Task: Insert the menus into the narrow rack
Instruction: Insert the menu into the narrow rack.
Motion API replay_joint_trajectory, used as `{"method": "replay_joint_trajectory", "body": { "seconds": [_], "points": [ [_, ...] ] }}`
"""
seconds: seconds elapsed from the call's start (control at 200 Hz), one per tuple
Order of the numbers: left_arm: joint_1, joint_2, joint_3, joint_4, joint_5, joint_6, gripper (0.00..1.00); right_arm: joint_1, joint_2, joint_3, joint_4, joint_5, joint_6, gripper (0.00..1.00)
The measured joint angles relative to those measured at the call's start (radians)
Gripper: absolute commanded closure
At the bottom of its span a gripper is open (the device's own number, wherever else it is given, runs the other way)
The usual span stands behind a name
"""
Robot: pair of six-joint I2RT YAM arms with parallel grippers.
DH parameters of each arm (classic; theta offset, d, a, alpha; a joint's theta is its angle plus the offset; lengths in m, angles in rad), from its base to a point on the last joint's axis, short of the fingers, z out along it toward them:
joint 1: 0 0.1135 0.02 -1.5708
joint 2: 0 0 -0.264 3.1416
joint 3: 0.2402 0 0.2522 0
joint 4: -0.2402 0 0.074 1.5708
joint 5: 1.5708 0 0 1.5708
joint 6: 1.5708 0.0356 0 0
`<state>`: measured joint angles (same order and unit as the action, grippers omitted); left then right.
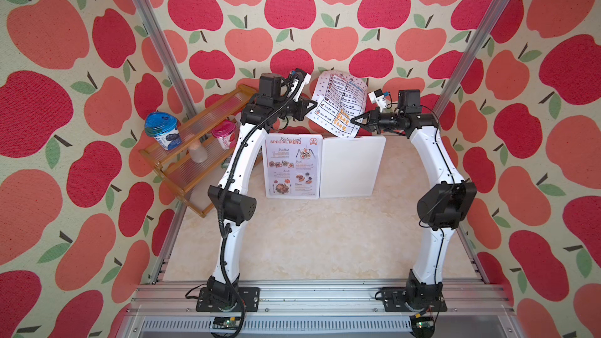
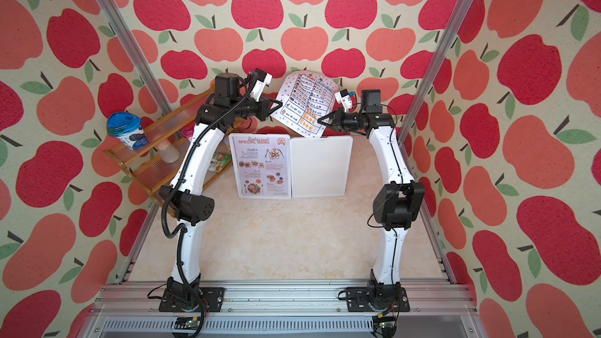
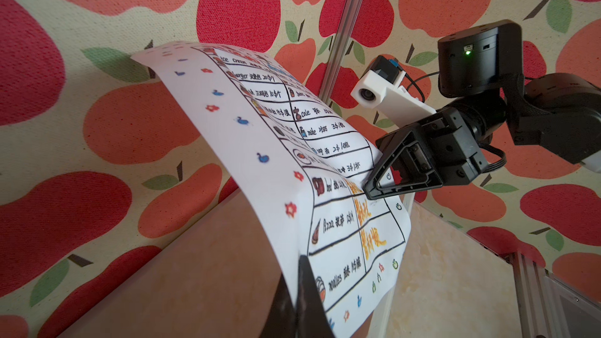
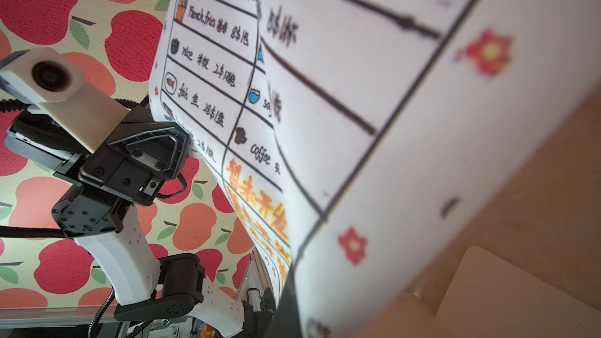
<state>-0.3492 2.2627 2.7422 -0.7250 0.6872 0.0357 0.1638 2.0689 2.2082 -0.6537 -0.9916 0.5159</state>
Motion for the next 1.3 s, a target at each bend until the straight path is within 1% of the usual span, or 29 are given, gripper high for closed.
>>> {"method": "replay_joint_trajectory", "body": {
  "seconds": [0.33,0.945,1.17,1.301],
  "points": [
    [0.002,0.0,0.0,-0.008,0.0,0.007,1.0,0.006,0.044,0.065,-0.048,0.015,-0.03,1.0],
    [0.006,-0.002,0.0,-0.05,0.006,0.007,1.0,0.013,0.059,0.101,-0.111,0.042,-0.095,1.0],
    [0.005,-0.077,-0.109,-0.04,0.009,0.007,1.0,0.02,0.066,0.115,-0.129,0.04,-0.113,1.0],
    [0.005,-0.108,-0.142,-0.035,0.012,0.007,1.0,0.028,0.066,0.116,-0.134,0.04,-0.126,1.0]
  ]
}}
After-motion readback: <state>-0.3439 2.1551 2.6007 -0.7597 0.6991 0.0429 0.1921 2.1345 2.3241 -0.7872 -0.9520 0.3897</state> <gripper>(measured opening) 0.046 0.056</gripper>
